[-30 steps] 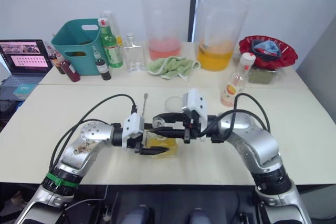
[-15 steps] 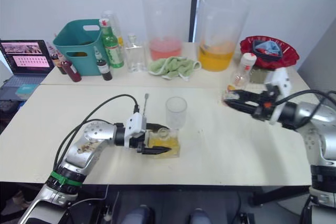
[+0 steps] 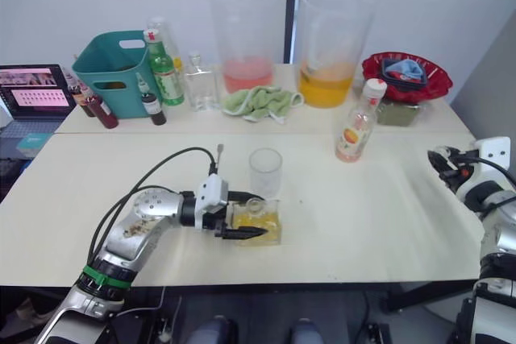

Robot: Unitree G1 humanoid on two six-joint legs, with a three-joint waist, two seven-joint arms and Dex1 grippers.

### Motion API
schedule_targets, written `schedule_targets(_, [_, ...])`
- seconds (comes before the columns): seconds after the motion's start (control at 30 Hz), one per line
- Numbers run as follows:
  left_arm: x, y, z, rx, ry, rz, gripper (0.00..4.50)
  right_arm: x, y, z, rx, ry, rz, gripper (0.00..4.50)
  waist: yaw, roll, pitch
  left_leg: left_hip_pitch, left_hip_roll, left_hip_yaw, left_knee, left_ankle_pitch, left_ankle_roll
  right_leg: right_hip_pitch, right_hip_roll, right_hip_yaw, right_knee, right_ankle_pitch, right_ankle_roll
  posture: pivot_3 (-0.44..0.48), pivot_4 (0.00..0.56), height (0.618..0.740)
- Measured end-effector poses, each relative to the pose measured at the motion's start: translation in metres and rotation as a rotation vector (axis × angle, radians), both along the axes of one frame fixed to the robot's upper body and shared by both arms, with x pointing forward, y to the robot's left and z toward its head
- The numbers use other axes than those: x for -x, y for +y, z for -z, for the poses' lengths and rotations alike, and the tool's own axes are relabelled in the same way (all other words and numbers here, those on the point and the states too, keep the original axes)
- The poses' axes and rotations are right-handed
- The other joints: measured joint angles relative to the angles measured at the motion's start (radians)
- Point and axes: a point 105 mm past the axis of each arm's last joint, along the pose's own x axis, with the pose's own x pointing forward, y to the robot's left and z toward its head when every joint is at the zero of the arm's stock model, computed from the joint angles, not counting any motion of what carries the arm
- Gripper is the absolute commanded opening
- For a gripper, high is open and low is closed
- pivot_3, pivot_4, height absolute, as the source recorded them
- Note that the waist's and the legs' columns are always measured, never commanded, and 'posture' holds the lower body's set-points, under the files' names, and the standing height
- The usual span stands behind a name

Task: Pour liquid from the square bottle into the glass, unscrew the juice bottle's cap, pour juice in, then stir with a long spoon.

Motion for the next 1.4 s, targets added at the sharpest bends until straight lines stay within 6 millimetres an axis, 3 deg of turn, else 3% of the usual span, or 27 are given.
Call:
schedule_targets(0.23, [0.001, 0.002, 0.0, -0.004, 0.003, -0.014, 2.78, -0.002, -0.031, 0.028, -0.074, 0.069, 0.255, 1.06, -0.01, 0.0, 0.0, 0.0, 0.0, 0.0, -0.001, 0.0, 0.0, 0.0, 0.0, 0.0, -0.001, 0.0, 0.0, 0.0, 0.15, 0.74])
schedule_targets(0.47, [0.002, 0.003, 0.0, -0.001, 0.001, -0.023, 2.78, 0.0, -0.031, 0.068, -0.173, 0.157, 0.345, 1.06, -0.013, 0.0, 0.0, 0.0, 0.0, 0.0, -0.001, 0.0, 0.0, 0.0, 0.0, 0.001, -0.001, 0.0, 0.0, 0.0, 0.15, 0.74])
schedule_targets(0.83, [0.0, 0.001, 0.0, 0.006, 0.007, -0.04, 2.78, 0.001, -0.032, 0.072, -0.202, 0.155, 0.366, 1.06, -0.013, 0.0, 0.0, 0.0, 0.0, 0.0, -0.001, 0.0, 0.0, 0.001, 0.0, 0.001, -0.001, 0.0, 0.0, 0.0, 0.15, 0.74])
schedule_targets(0.9, [0.0, 0.001, 0.0, 0.006, 0.006, -0.04, 2.78, 0.001, -0.031, 0.072, -0.205, 0.153, 0.36, 2.09, -0.014, 0.0, 0.0, 0.0, 0.0, 0.0, -0.001, 0.0, 0.0, 0.001, 0.0, 0.001, -0.001, 0.0, 0.0, 0.0, 0.15, 0.74])
schedule_targets(1.13, [0.0, 0.001, 0.0, 0.006, 0.007, -0.04, 2.78, -0.001, -0.029, 0.058, -0.184, 0.097, 0.31, 4.46, -0.013, 0.0, 0.0, 0.0, 0.0, 0.0, -0.001, 0.0, 0.0, 0.001, 0.0, 0.001, -0.001, 0.0, 0.0, 0.0, 0.15, 0.74])
schedule_targets(1.27, [0.001, 0.0, -0.001, 0.005, 0.011, -0.039, 2.78, 0.001, -0.035, 0.033, -0.157, 0.033, 0.267, 4.5, -0.012, 0.001, 0.0, 0.0, 0.0, 0.0, -0.001, 0.0, 0.0, 0.001, 0.0, 0.001, -0.001, 0.0, 0.0, 0.0, 0.15, 0.74])
schedule_targets(1.4, [0.003, -0.002, -0.001, 0.007, 0.019, -0.038, 2.78, 0.004, -0.036, -0.007, -0.118, -0.053, 0.171, 4.5, -0.014, 0.001, 0.0, 0.0, 0.0, 0.0, -0.001, 0.0, 0.0, 0.0, 0.0, 0.001, -0.001, 0.0, 0.0, 0.0, 0.15, 0.74])
